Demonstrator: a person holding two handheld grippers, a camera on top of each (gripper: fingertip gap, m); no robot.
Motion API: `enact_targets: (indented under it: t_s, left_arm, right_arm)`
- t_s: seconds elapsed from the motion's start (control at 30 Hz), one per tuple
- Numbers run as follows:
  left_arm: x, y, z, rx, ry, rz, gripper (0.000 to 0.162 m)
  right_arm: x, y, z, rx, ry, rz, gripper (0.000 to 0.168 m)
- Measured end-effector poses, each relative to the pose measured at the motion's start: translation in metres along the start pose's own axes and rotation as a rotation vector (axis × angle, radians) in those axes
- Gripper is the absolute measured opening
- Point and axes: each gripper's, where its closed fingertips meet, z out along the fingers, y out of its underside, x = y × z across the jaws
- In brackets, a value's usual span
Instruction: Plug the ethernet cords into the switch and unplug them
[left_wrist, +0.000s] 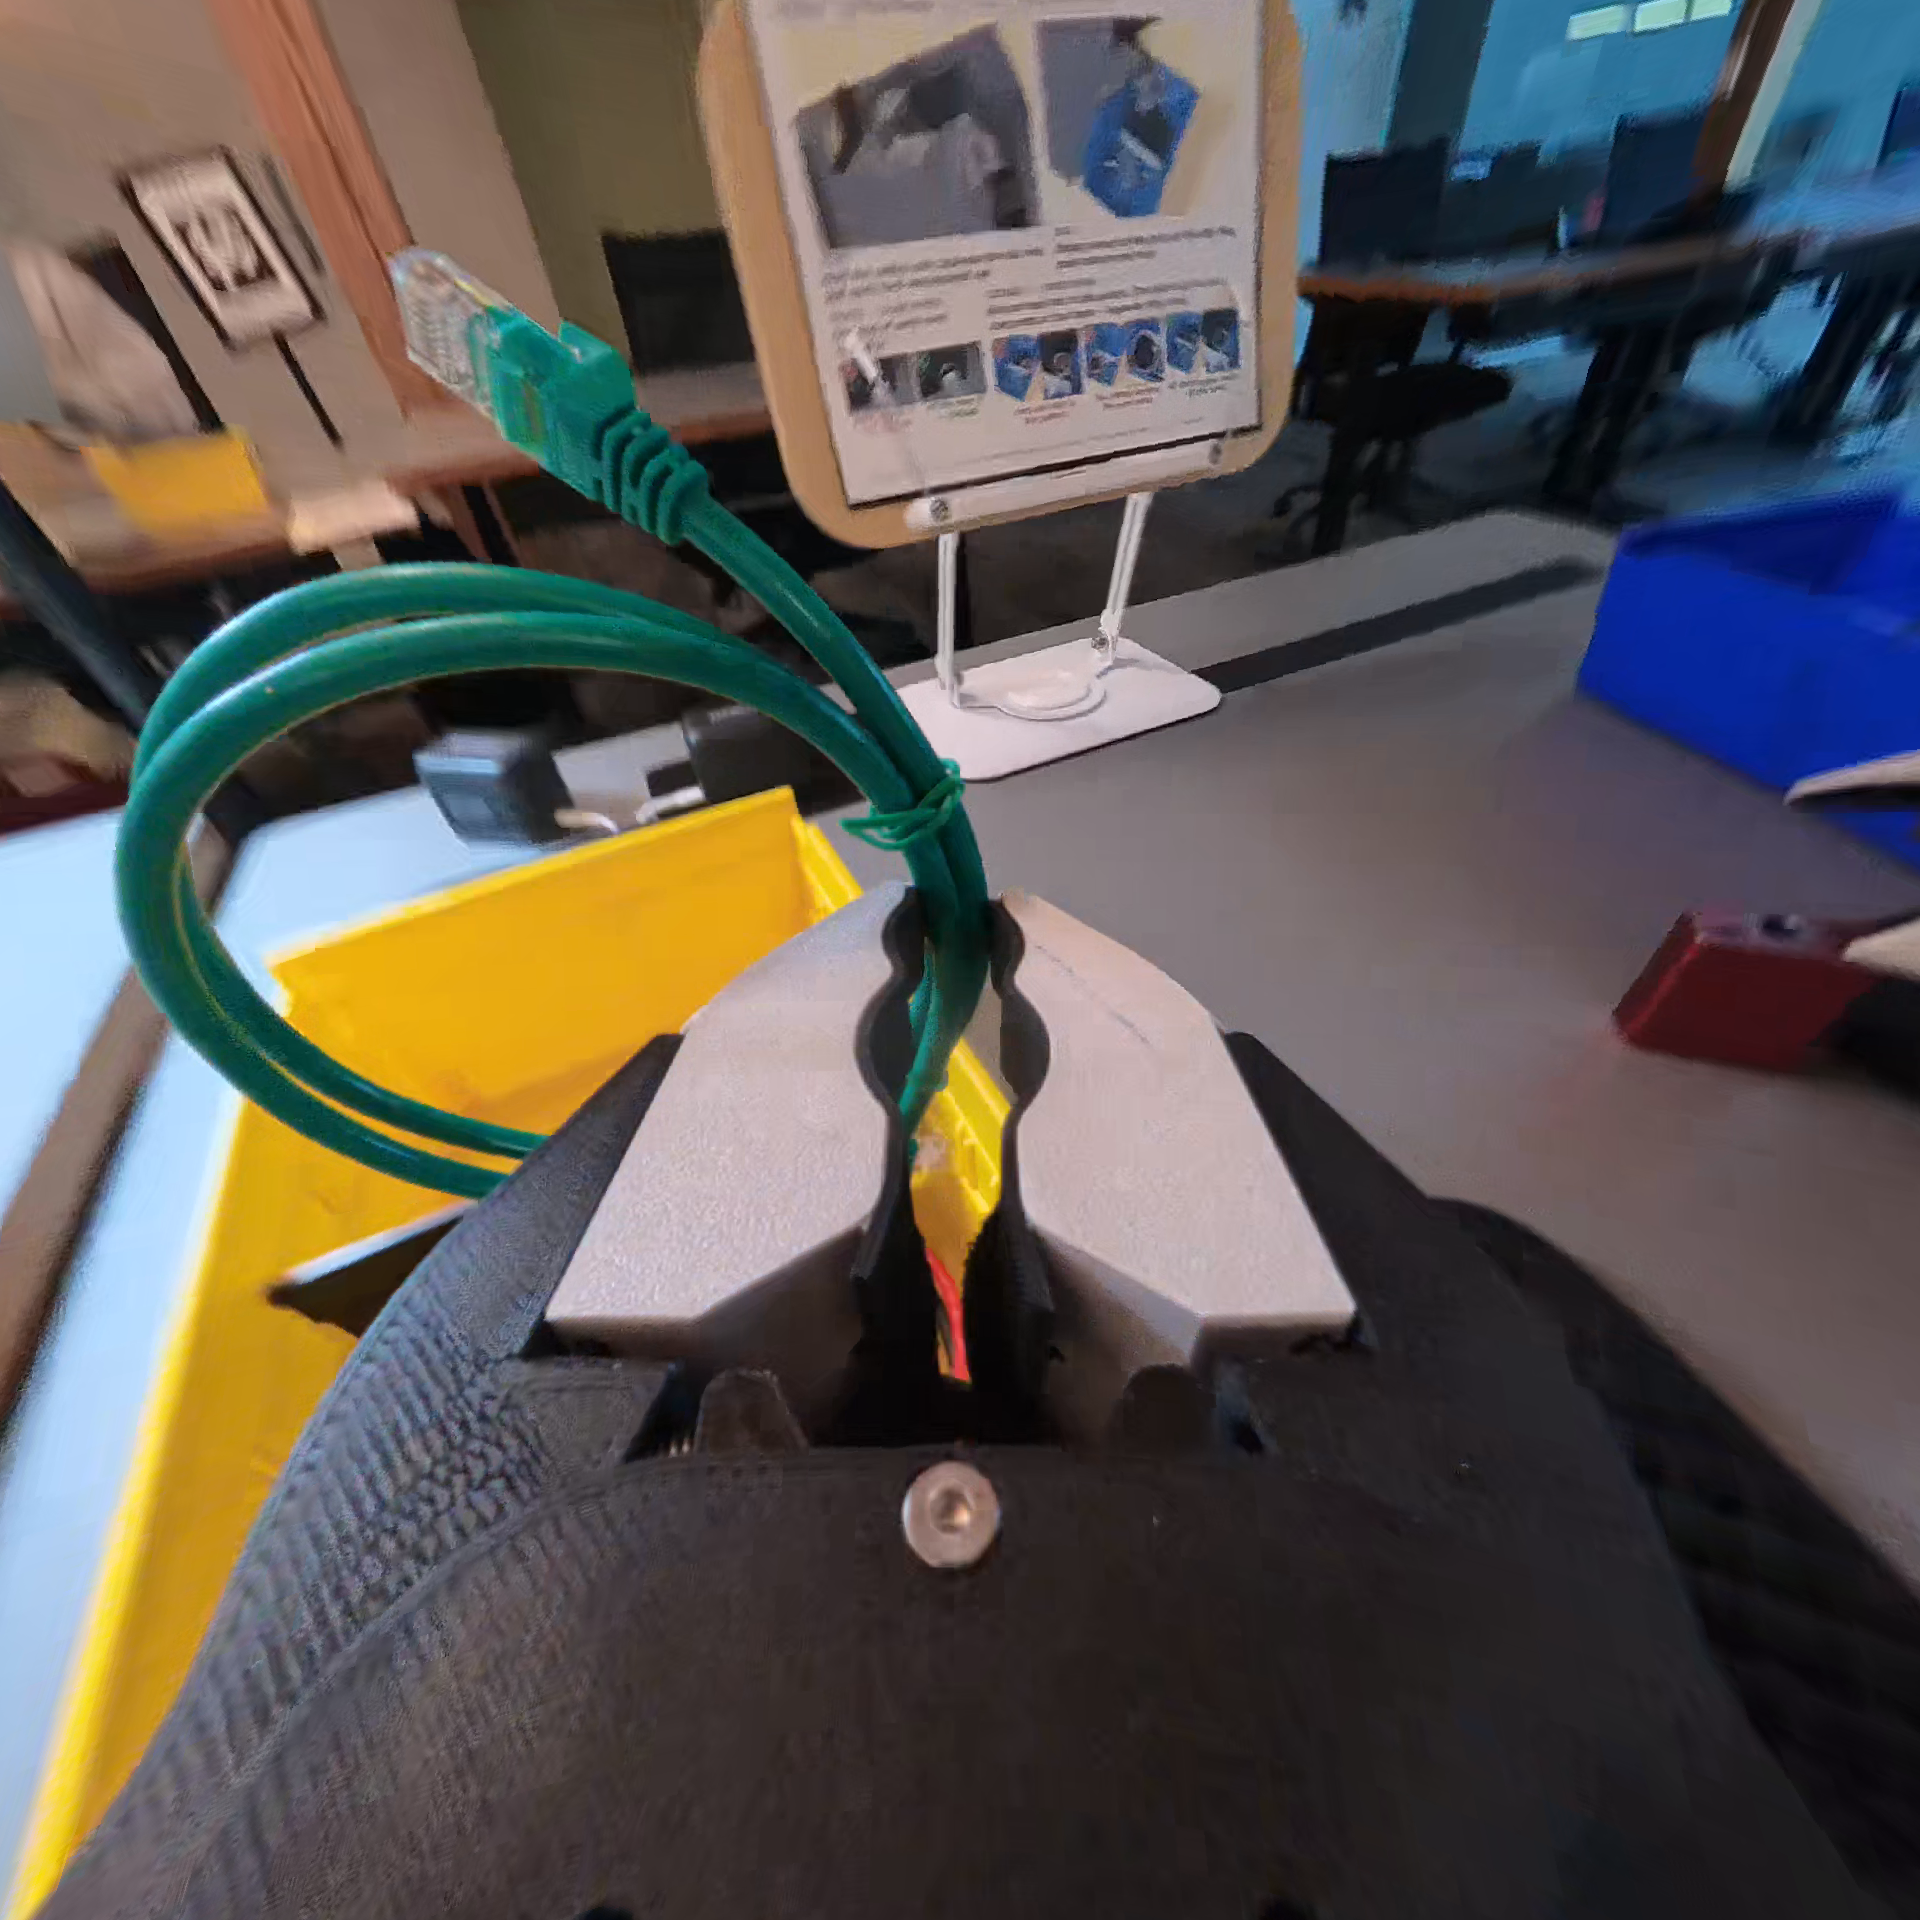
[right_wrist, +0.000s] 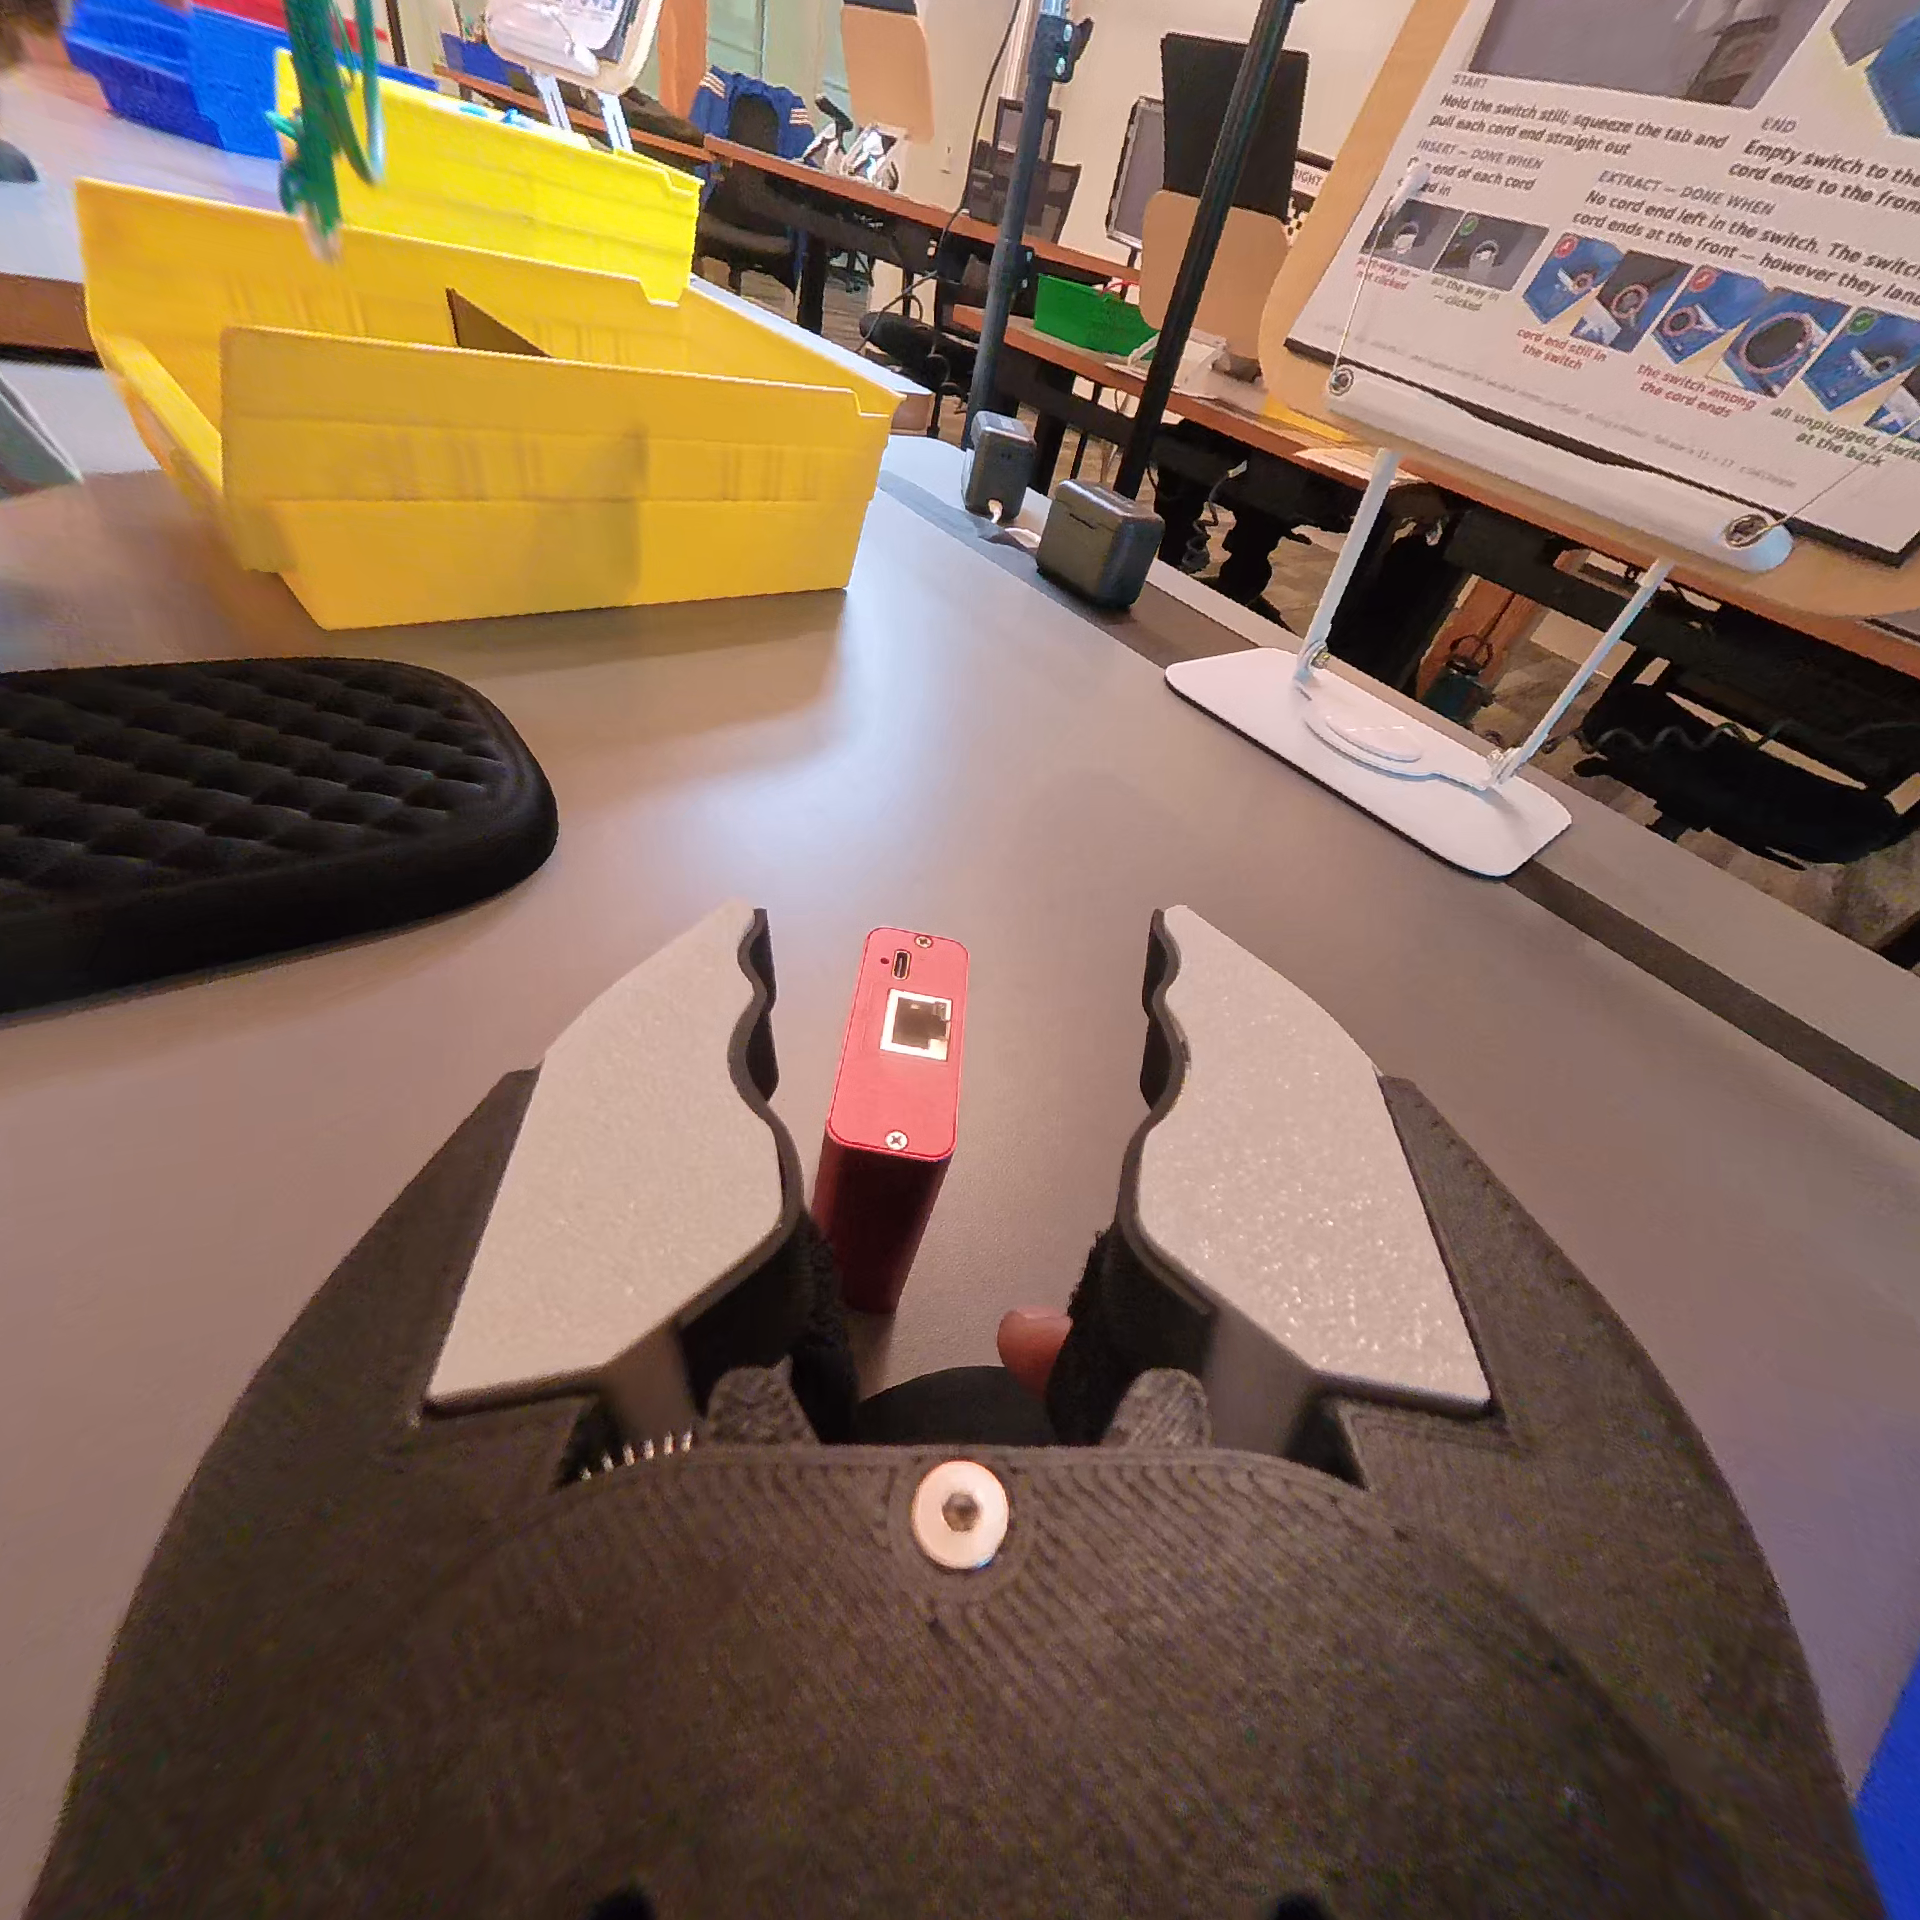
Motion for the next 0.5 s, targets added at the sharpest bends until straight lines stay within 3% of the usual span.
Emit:
enact_targets:
  t_s: [0.13,0.2,0.37,0.5]
  left_arm:
    - [0.041,-0.017,0.001,-0.048,-0.022,0.375,0.012]
    - [0.071,-0.017,0.005,-0.07,0.043,0.514,0.011]
    - [0.15,0.001,0.004,-0.119,0.398,0.598,0.012]
    - [0.185,0.021,-0.004,-0.187,0.606,0.653,0.011]
  right_arm:
    - [-0.001,-0.001,0.0,0.004,-0.001,-0.009,0.069]
    - [-0.001,-0.003,-0.001,0.014,-0.003,-0.018,0.069]
    - [-0.018,-0.033,-0.014,0.156,-0.087,-0.17,0.067]
    - [-0.049,-0.069,-0.03,0.287,-0.225,-0.293,0.05]
